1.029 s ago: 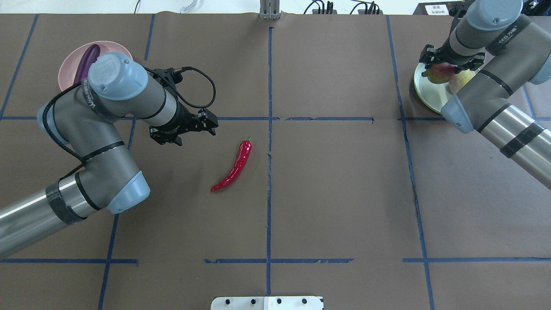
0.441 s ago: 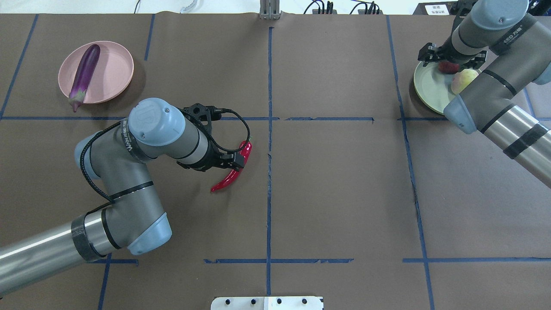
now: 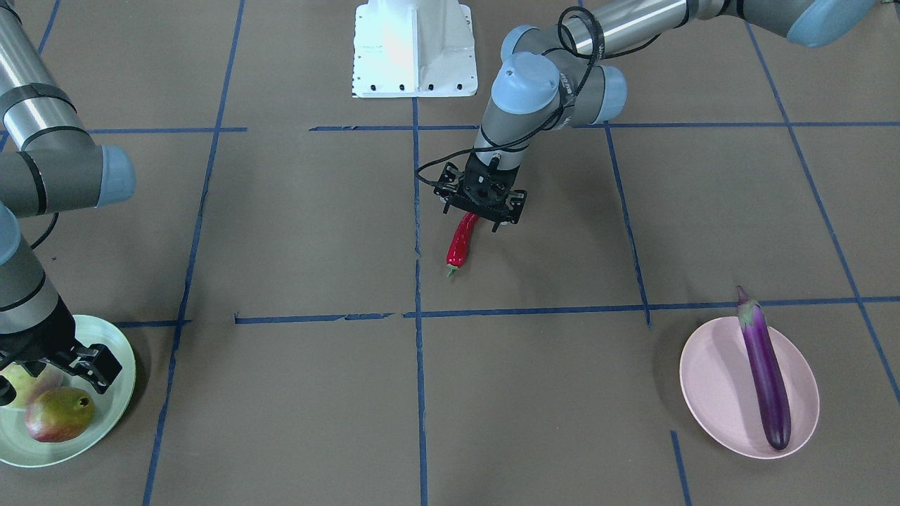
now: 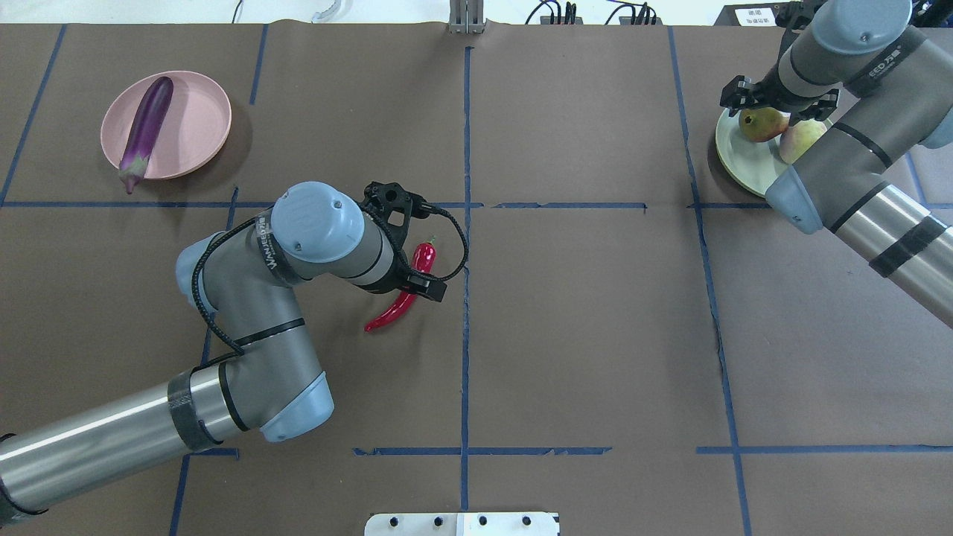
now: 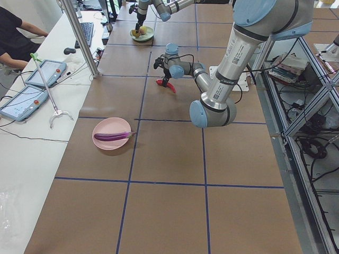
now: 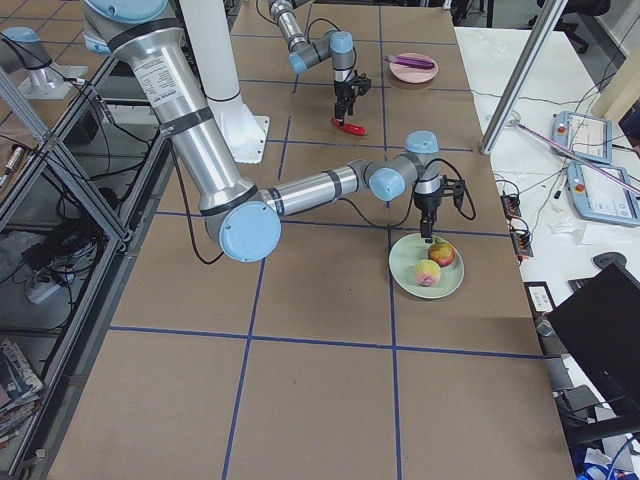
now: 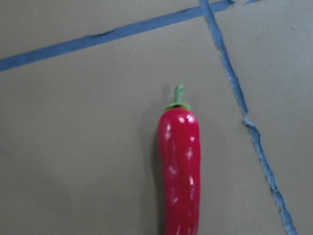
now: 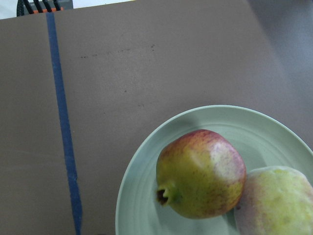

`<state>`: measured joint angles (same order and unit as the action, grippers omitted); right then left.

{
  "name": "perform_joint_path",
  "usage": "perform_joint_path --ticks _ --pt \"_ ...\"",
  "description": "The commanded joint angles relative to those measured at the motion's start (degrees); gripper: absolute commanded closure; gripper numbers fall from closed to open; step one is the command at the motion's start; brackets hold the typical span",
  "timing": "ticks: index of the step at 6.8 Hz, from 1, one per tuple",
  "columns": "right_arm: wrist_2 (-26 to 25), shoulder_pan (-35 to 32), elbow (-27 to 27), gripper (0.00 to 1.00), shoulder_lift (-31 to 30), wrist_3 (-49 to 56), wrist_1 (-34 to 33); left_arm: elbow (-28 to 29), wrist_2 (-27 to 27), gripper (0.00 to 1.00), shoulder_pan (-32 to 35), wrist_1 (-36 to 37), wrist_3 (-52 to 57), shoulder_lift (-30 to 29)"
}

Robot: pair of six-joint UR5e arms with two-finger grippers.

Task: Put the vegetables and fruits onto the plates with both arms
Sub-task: 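Grasp the red chili with the left gripper while the right releases the pomegranate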

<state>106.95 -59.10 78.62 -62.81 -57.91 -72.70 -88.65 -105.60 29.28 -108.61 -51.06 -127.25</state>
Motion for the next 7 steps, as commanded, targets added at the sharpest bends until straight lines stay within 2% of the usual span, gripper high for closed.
perform_joint_path --ticks 1,2,4,5,7 --pt "4.1 0.0 5.4 0.00 -0.5 -0.4 -1.0 4.9 1.7 0.12 -0.1 -0.5 0.4 -3.5" --pt "12.0 -0.5 12.4 0.00 -3.8 -0.6 -2.3 5.0 1.8 0.45 -0.1 -0.4 0.5 -3.4" --pt "19.8 -3.0 24.0 0.00 -12.0 -0.6 -2.7 5.0 1.9 1.00 0.3 -0.5 0.7 -3.3" --pt "23.3 -4.3 27.2 0.00 -15.3 -0.6 -2.6 5.0 1.9 1.00 1.6 -1.8 0.7 -3.4" --pt "23.5 -4.8 31.8 0.00 -20.5 -0.4 -2.6 4.1 1.8 1.00 8.2 -2.4 -0.7 -3.0"
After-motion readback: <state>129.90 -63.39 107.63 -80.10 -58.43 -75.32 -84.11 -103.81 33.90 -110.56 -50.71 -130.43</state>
